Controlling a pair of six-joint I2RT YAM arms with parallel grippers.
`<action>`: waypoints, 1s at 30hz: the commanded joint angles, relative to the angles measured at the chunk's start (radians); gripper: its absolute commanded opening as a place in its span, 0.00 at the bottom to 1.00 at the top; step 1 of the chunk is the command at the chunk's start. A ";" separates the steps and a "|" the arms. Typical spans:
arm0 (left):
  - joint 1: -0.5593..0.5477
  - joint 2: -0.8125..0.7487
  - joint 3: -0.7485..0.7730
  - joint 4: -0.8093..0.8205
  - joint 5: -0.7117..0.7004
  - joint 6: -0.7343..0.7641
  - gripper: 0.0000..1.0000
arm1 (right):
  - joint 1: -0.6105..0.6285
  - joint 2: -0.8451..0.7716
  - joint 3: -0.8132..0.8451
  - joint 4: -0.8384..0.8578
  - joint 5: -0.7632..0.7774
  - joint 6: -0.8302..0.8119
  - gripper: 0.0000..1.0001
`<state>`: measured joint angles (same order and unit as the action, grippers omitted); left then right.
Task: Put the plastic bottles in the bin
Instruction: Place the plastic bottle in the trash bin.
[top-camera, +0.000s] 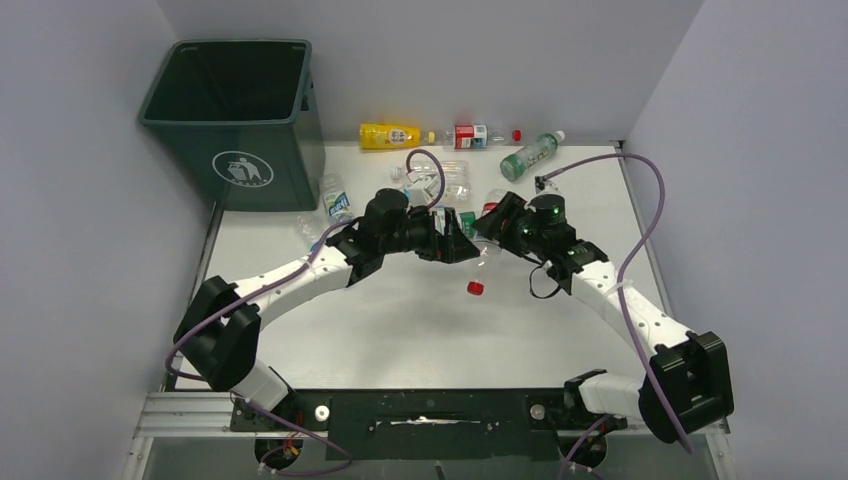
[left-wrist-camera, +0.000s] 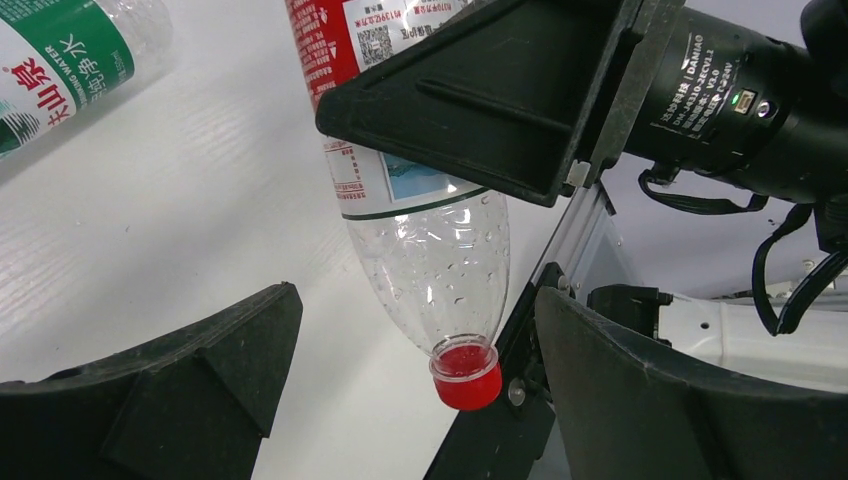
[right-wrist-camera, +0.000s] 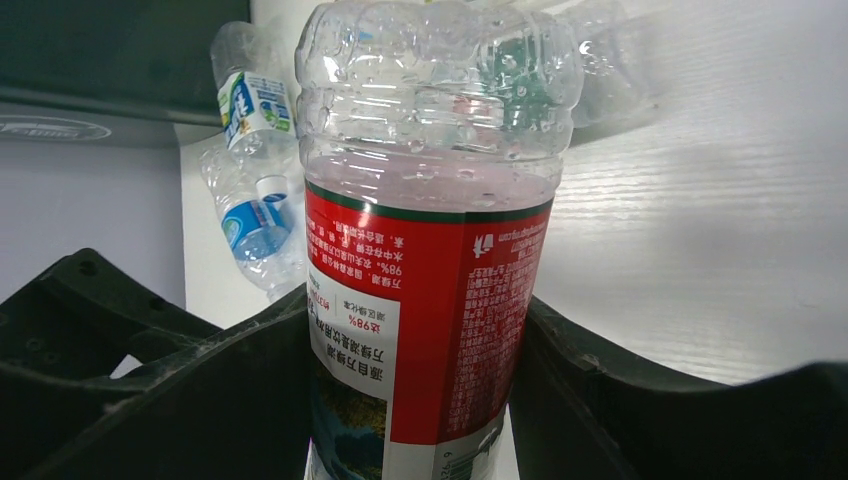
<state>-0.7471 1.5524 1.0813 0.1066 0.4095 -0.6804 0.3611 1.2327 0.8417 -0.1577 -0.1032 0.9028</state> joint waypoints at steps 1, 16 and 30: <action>-0.010 -0.001 -0.012 0.075 0.020 0.004 0.88 | 0.025 0.004 0.057 0.110 -0.042 0.009 0.58; -0.022 -0.003 -0.025 0.107 0.019 0.013 0.88 | 0.080 0.066 0.095 0.190 -0.184 -0.009 0.57; -0.029 -0.003 0.013 0.036 -0.020 0.056 0.64 | 0.099 0.096 0.094 0.202 -0.205 -0.008 0.67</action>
<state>-0.7670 1.5539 1.0420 0.1226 0.4030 -0.6632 0.4477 1.3231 0.8932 -0.0200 -0.2798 0.8974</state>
